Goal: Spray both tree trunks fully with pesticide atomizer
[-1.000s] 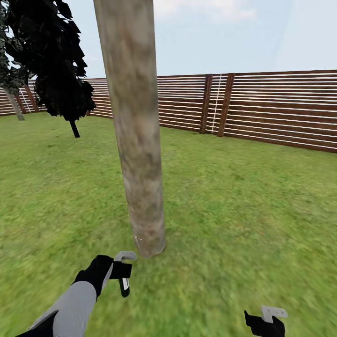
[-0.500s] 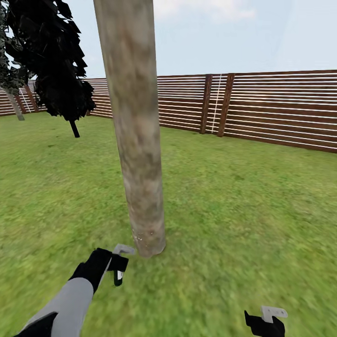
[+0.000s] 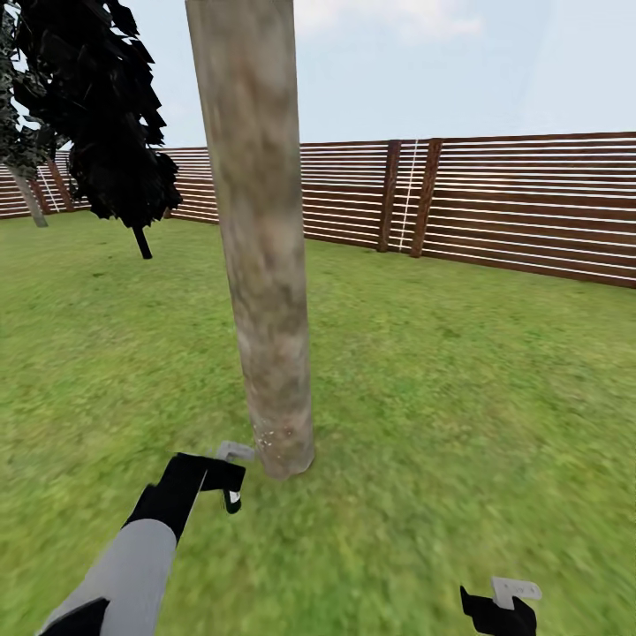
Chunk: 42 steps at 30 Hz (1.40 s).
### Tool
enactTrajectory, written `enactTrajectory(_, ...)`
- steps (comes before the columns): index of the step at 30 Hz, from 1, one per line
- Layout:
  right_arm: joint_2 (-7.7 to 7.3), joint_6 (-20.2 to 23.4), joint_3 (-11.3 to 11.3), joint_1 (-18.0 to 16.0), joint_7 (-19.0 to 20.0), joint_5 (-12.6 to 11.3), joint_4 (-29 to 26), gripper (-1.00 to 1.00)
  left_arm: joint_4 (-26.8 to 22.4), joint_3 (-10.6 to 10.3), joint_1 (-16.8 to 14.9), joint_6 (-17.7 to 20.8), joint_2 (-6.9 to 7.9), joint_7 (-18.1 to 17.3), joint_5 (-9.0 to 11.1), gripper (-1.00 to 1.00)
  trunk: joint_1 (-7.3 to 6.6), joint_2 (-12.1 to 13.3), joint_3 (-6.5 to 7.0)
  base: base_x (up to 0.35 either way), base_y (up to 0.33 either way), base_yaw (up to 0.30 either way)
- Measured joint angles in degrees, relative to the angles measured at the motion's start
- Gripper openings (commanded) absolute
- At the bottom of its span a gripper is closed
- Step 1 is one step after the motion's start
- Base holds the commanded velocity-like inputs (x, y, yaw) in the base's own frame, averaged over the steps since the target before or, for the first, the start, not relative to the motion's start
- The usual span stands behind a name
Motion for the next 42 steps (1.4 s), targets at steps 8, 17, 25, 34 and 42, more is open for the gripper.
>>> enactTrajectory(8,0.0,0.0,0.0,0.0,0.0,0.0,0.0,1.0,-1.0,-2.3,-3.5,0.7,2.12,-2.6,-0.3,-1.0,0.0,0.0,0.0,0.0,0.0,0.0)
enactTrajectory(17,0.0,0.0,0.1,0.0,0.0,0.0,0.0,1.0,-1.3,-3.0,-4.6,0.9,0.67,-3.0,0.3,-1.0,0.0,0.0,0.01,0.0,0.0,0.0)
enactTrajectory(25,0.0,0.0,0.1,0.0,0.0,0.0,0.0,1.0,-2.0,-3.4,-11.8,6.3,2.76,-3.3,0.1,-1.0,0.0,0.0,0.01,0.0,0.0,0.0)
enactTrajectory(34,0.0,0.0,0.1,0.0,0.0,0.0,0.0,1.0,-2.0,-3.6,-18.1,10.3,2.97,-5.3,-0.3,-1.0,0.0,0.0,0.0,0.0,0.0,0.0)
enactTrajectory(42,0.0,0.0,0.1,0.0,0.0,0.0,0.0,1.0,-4.0,-3.6,-20.6,12.1,3.22,-5.3,-1.0,-1.0,0.0,0.0,0.01,0.0,0.0,0.0)
